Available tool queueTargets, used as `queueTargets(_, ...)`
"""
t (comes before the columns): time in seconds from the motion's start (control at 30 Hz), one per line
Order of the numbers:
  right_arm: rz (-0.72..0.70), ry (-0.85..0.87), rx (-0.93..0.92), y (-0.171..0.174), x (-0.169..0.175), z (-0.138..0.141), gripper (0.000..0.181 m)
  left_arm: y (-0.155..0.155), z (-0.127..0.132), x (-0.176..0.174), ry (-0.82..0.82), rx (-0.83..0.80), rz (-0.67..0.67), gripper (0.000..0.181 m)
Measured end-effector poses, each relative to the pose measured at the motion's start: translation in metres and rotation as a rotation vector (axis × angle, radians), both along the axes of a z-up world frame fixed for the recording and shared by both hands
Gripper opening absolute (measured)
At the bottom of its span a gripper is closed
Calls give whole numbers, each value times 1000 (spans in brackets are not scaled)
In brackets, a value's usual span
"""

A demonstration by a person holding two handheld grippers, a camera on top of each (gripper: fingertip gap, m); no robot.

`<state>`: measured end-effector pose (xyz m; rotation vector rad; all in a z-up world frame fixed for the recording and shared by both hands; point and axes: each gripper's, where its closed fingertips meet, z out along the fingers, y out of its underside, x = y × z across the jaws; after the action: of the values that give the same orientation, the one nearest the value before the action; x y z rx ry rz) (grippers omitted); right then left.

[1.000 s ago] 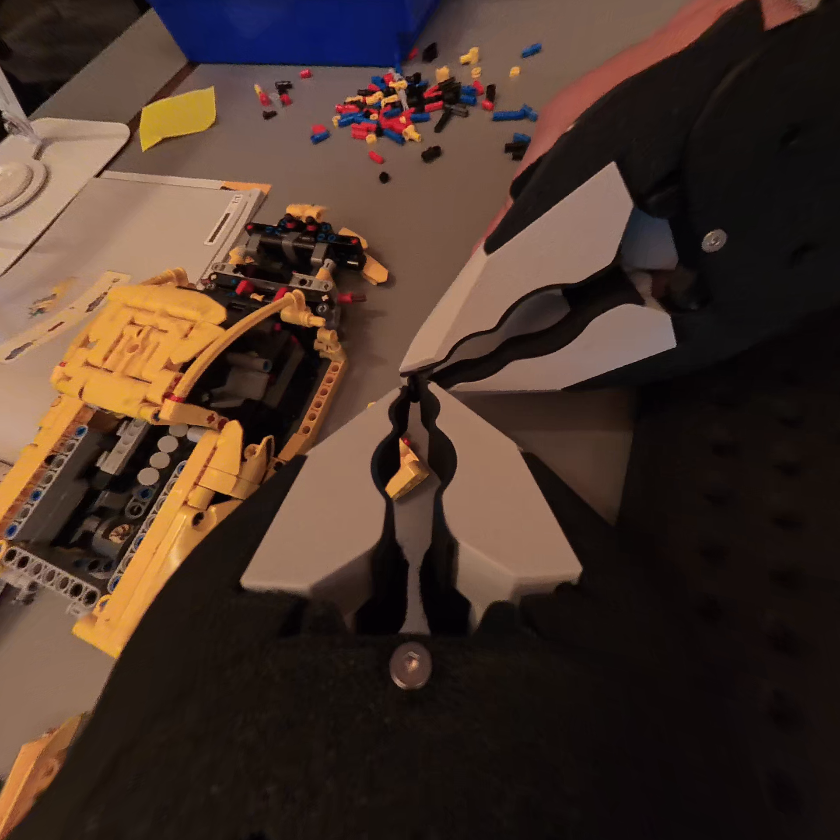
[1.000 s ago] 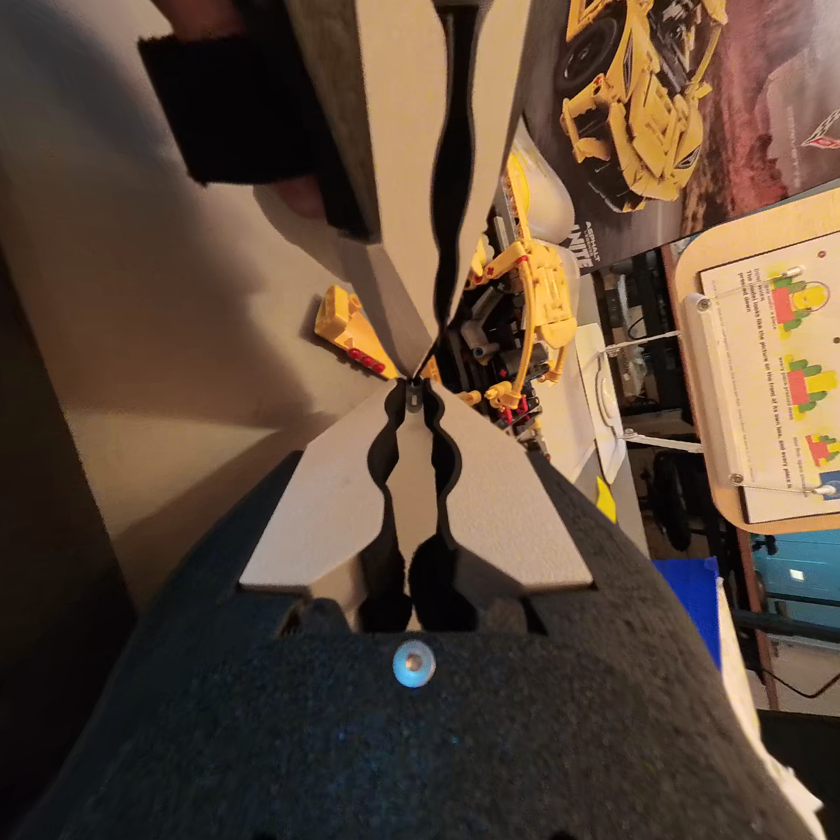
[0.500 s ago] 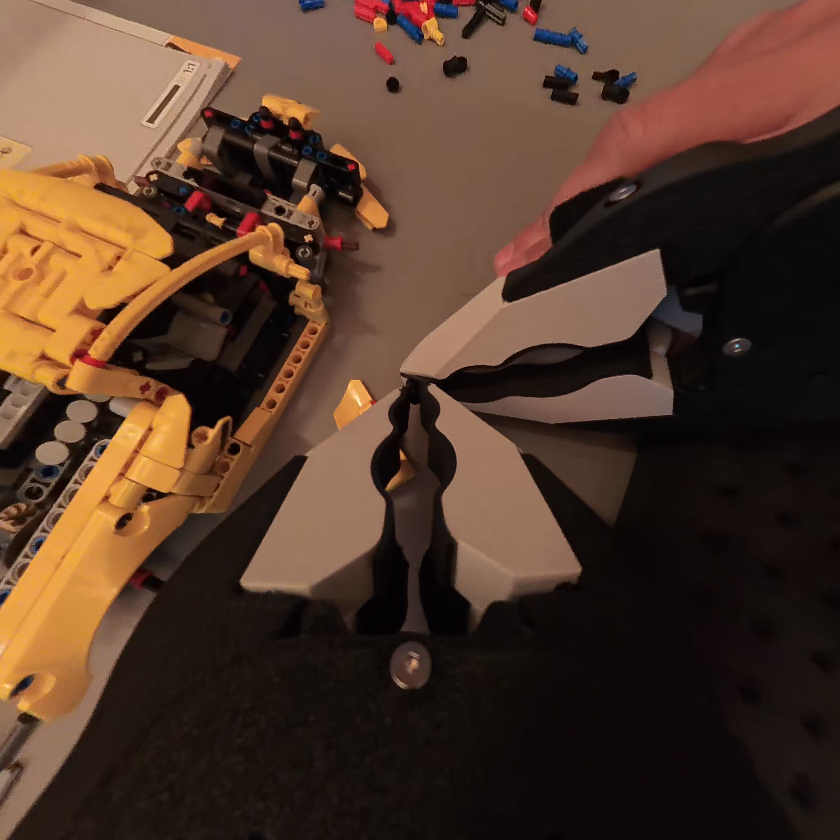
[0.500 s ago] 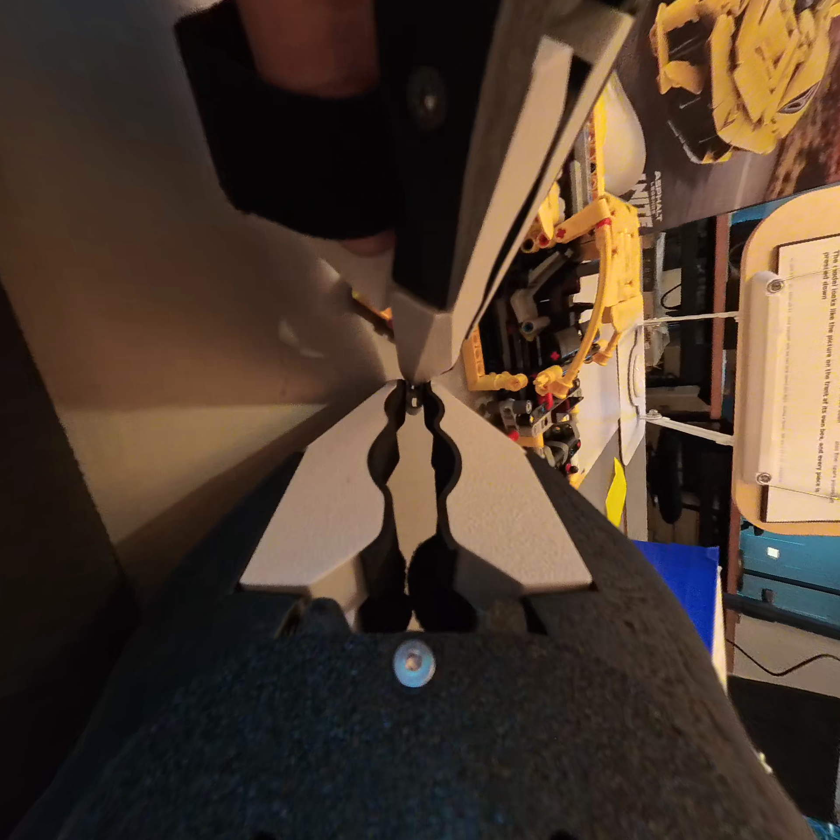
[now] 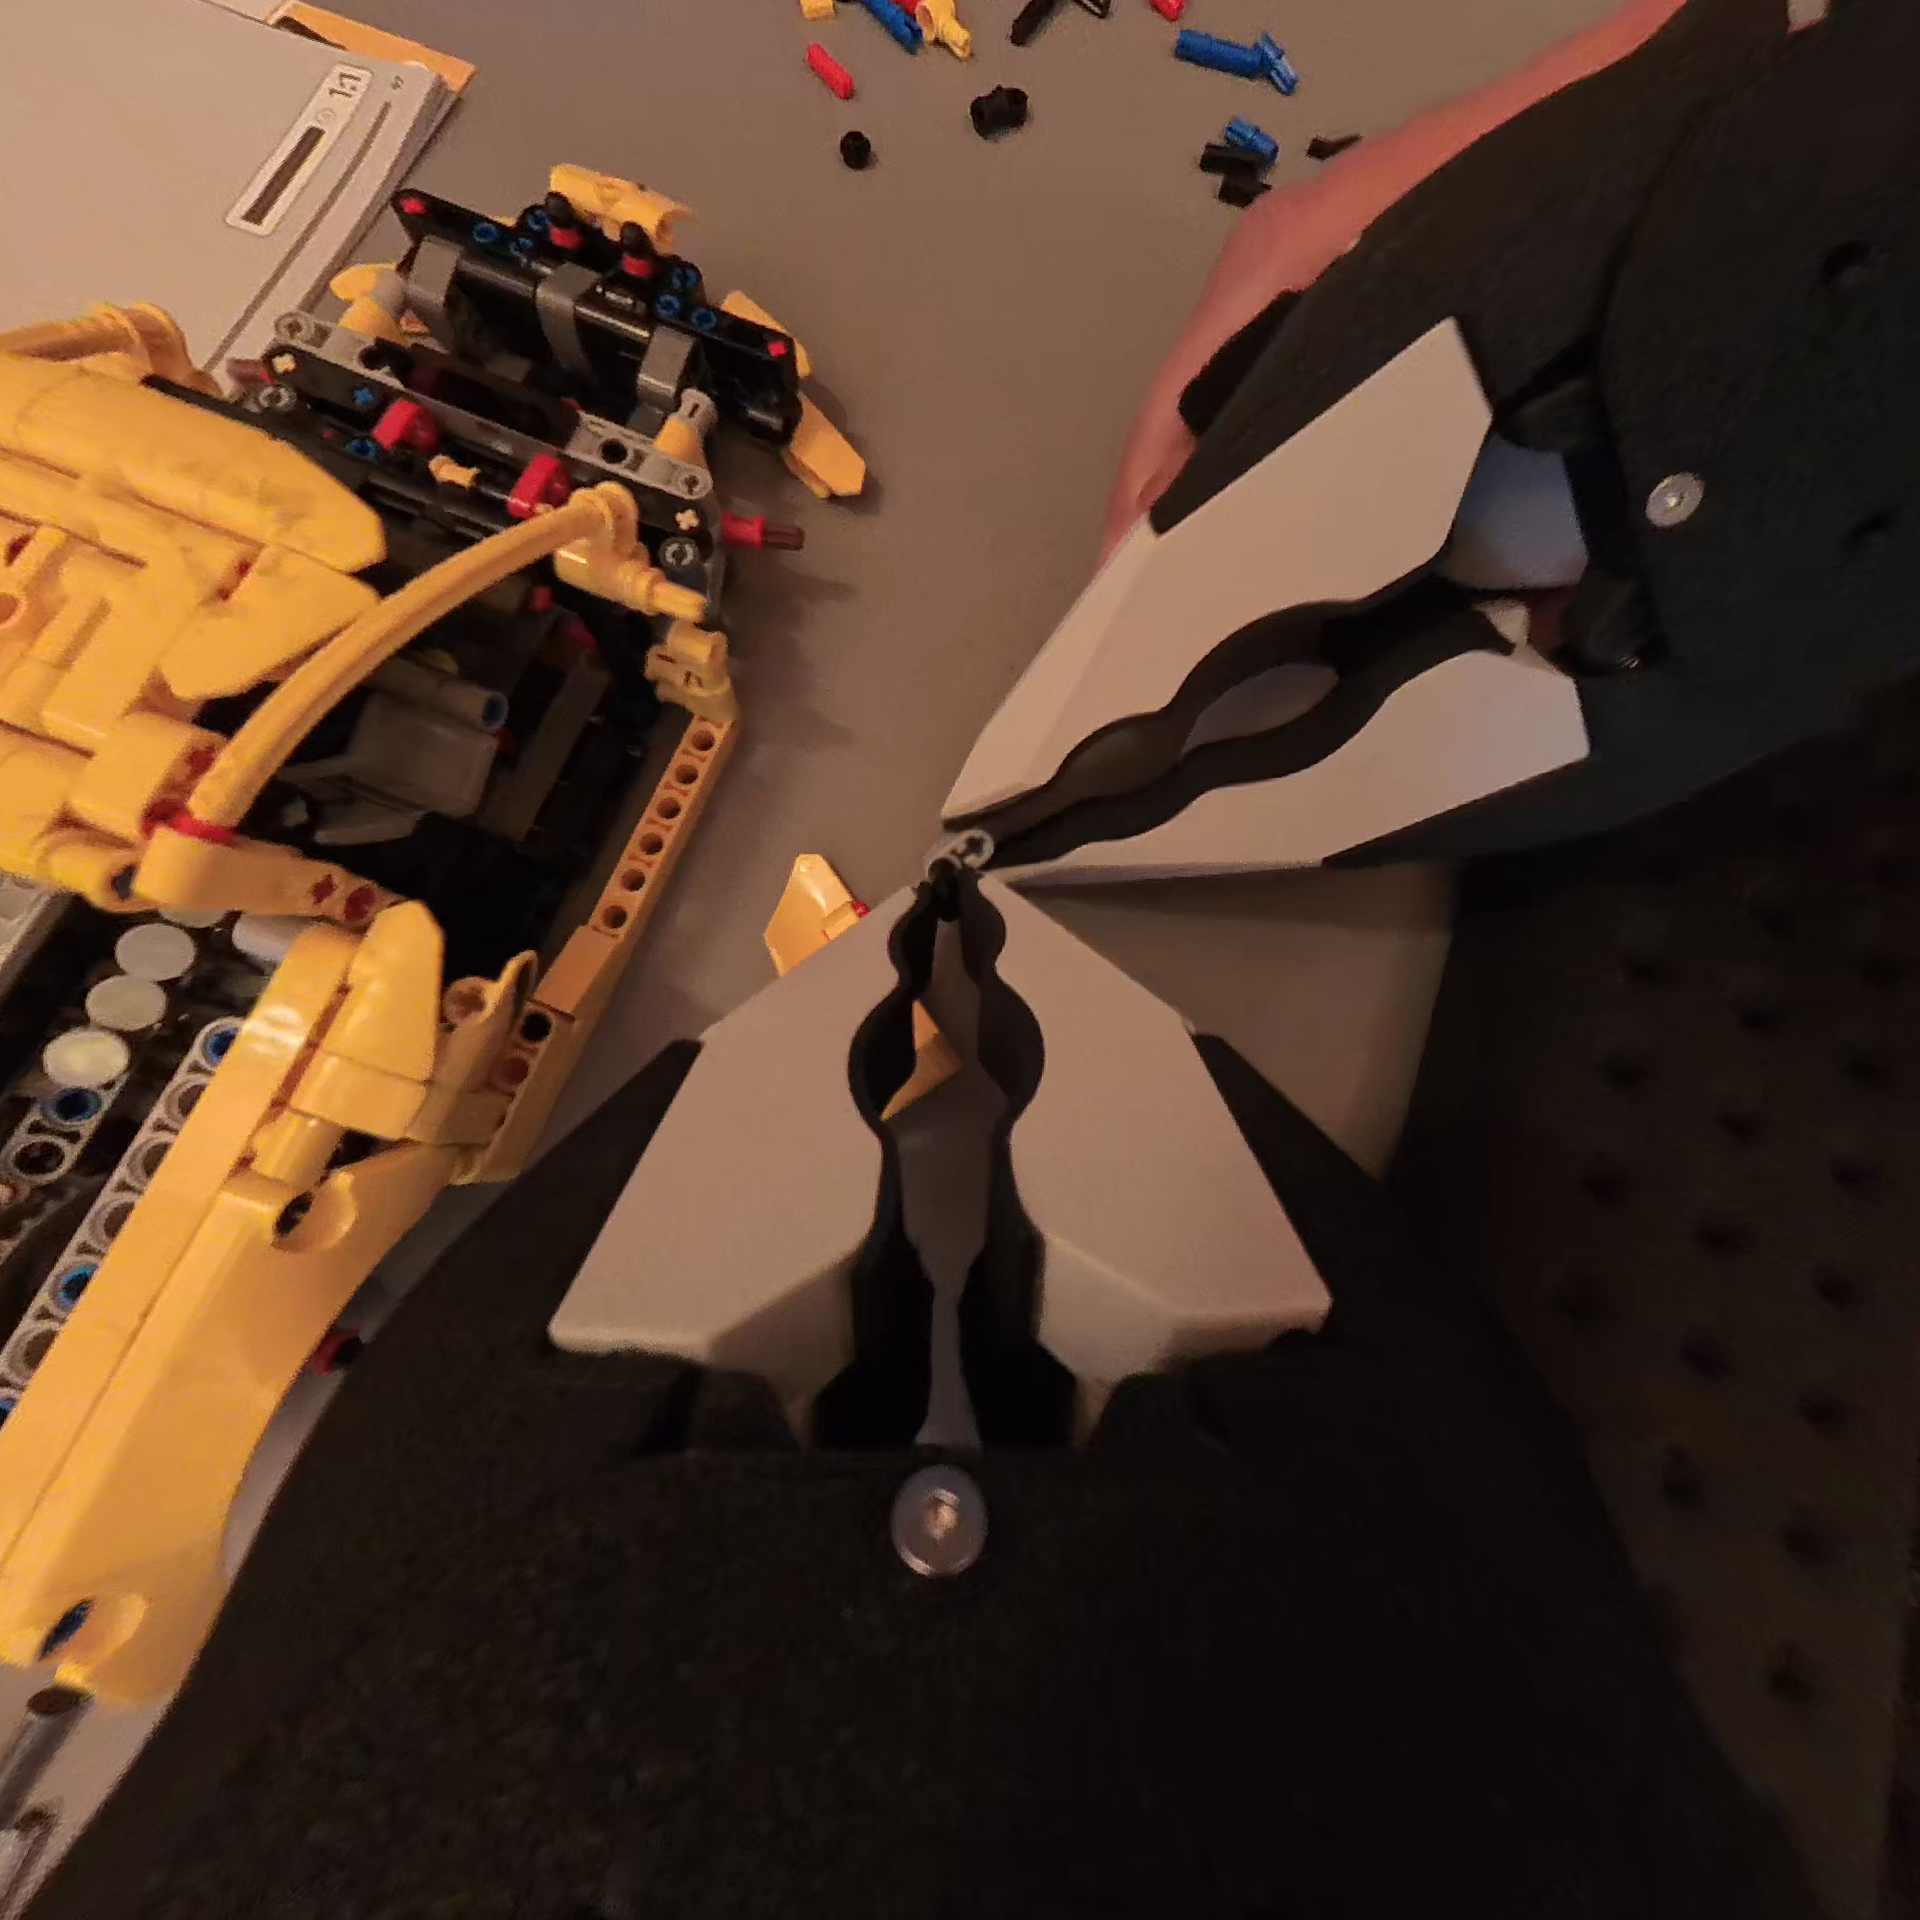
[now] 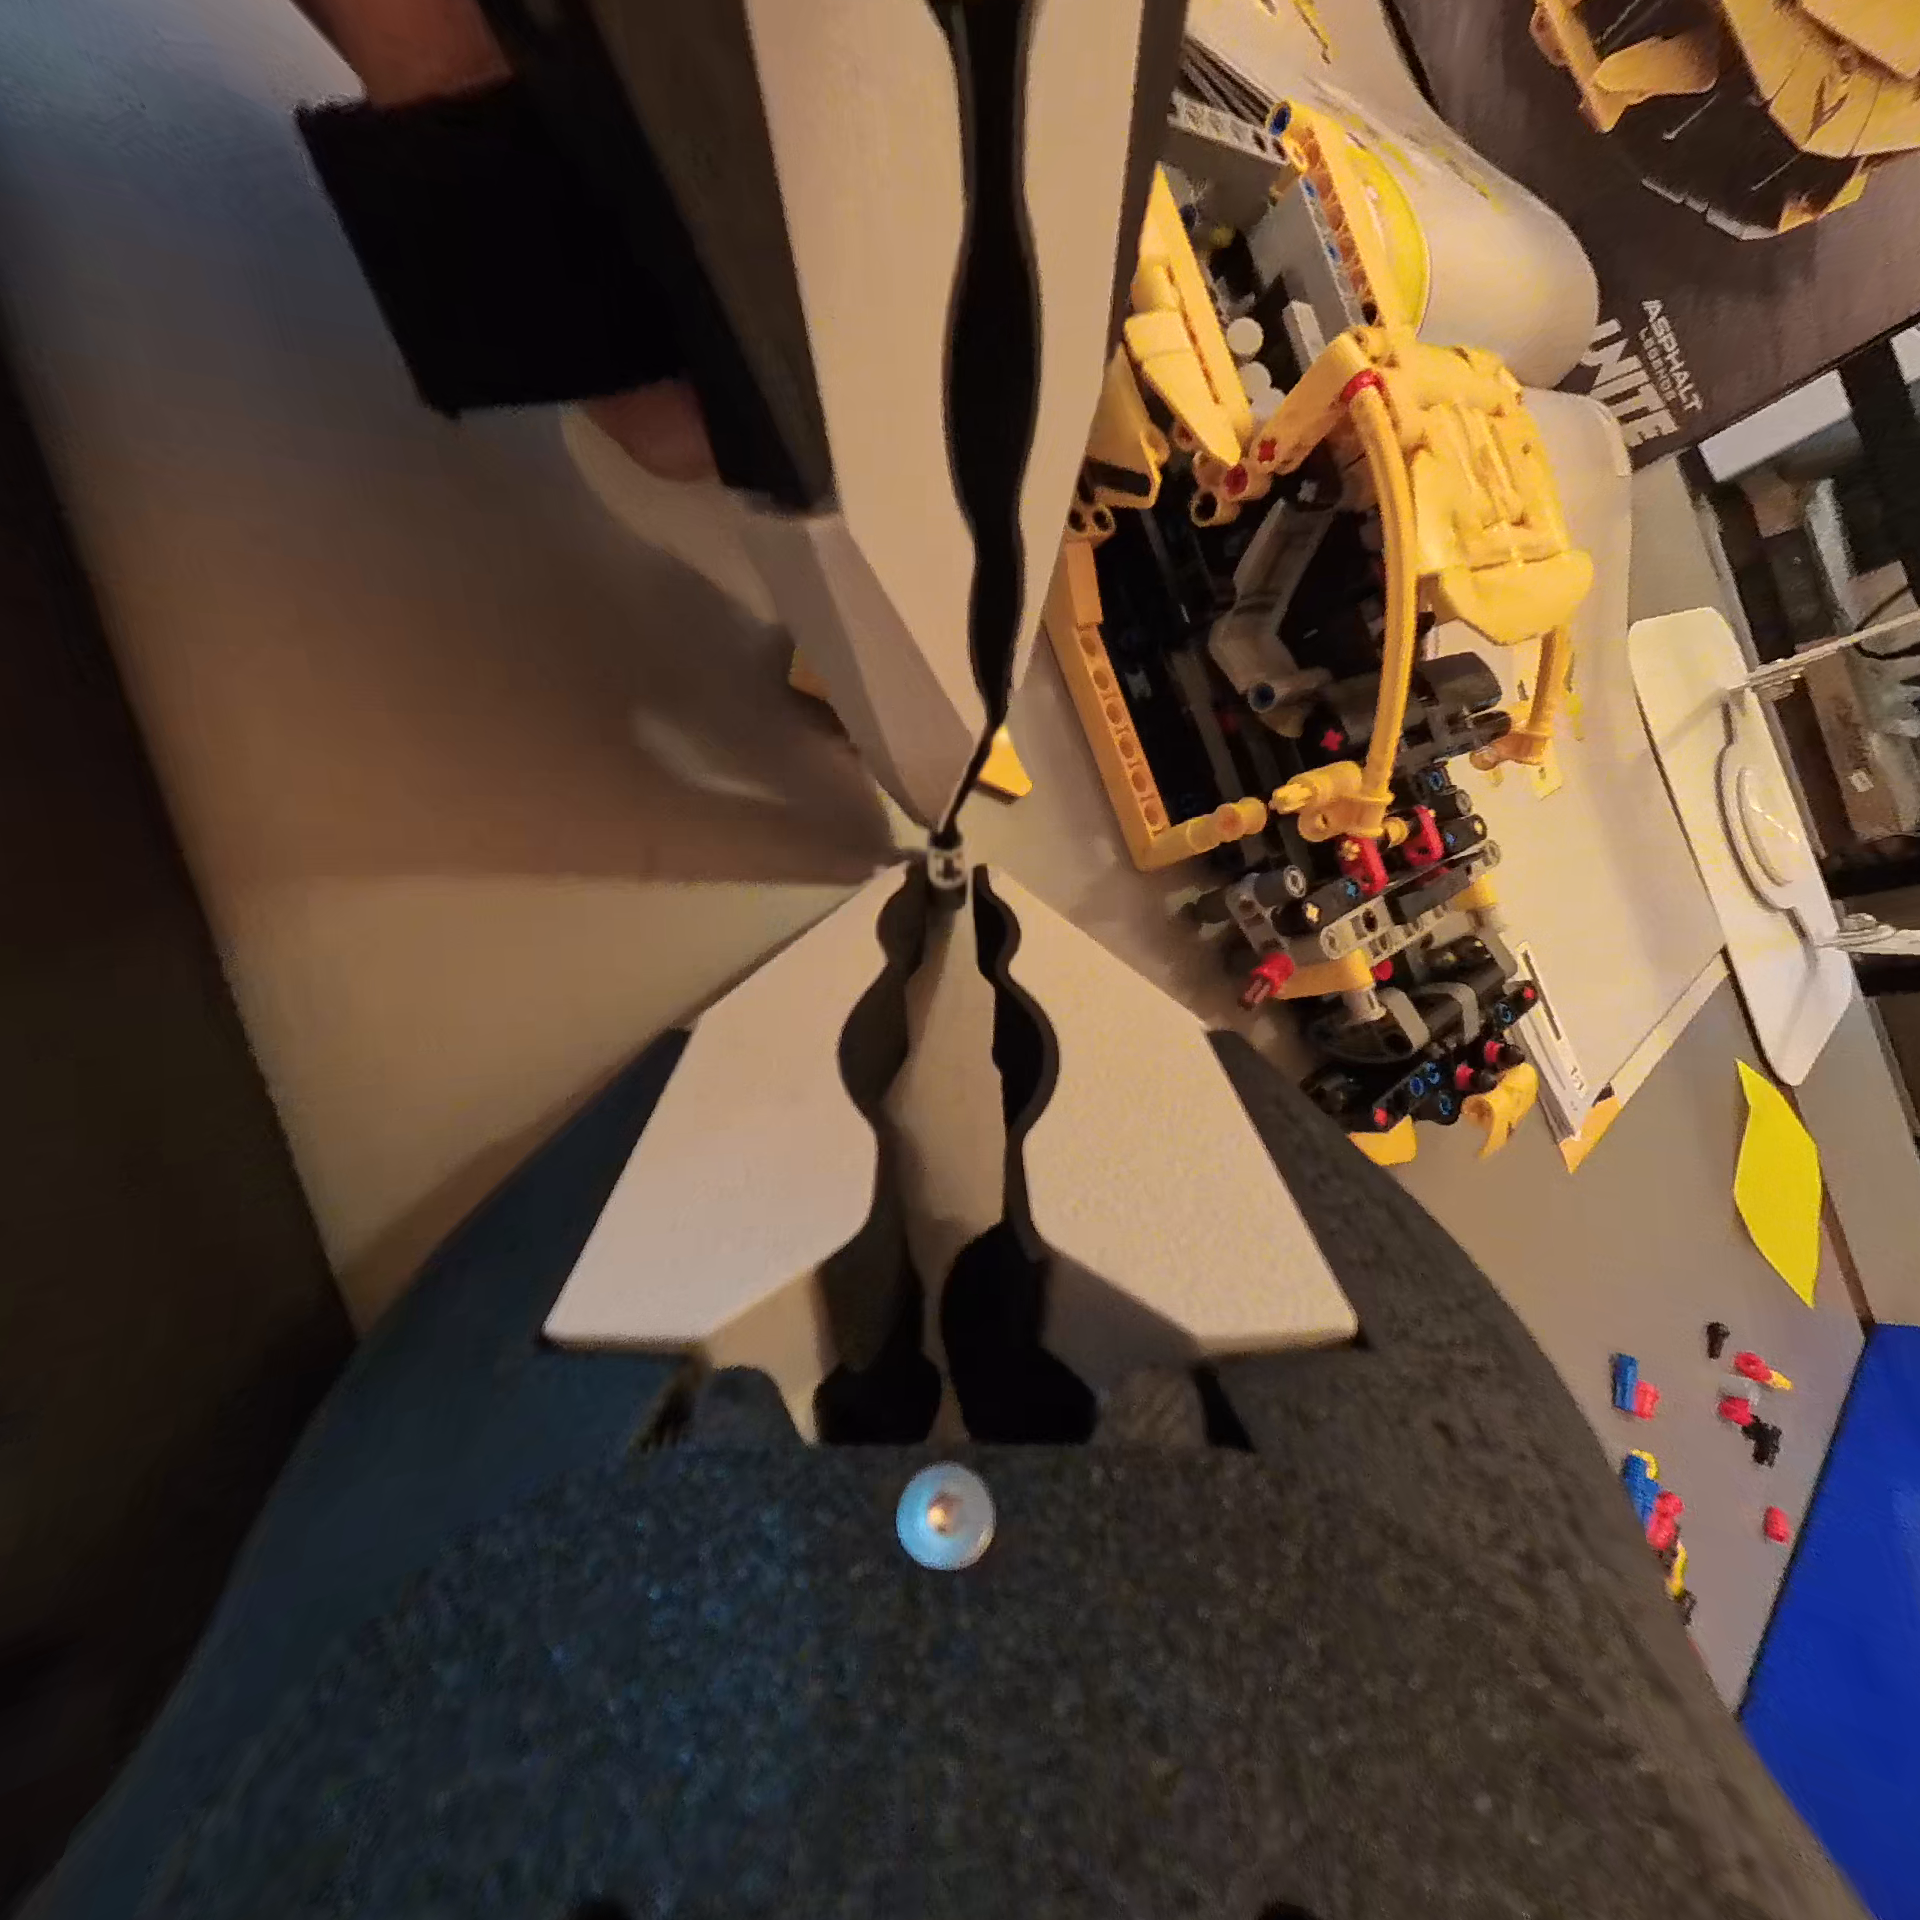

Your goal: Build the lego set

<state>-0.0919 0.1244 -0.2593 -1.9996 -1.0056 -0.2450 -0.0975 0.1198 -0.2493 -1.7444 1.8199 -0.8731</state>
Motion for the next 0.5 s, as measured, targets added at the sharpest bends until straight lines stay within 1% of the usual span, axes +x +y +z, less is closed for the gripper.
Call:
queueTargets(0.1,10,54,-17,-3,4,1,15,2,0,-3,-7,-37,-3,4)
queueTargets(0.2,66,77,-18,-6,2,3,17,1,0,-4,-11,-56,-19,4)
queueTargets(0.33,157,100,-43,-5,-9,1,15,0,0,-4,-15,-92,-39,4)
queueTargets(0.5,172,159,-103,0,-9,-1,7,-1,0,-5,-26,-162,-49,4)
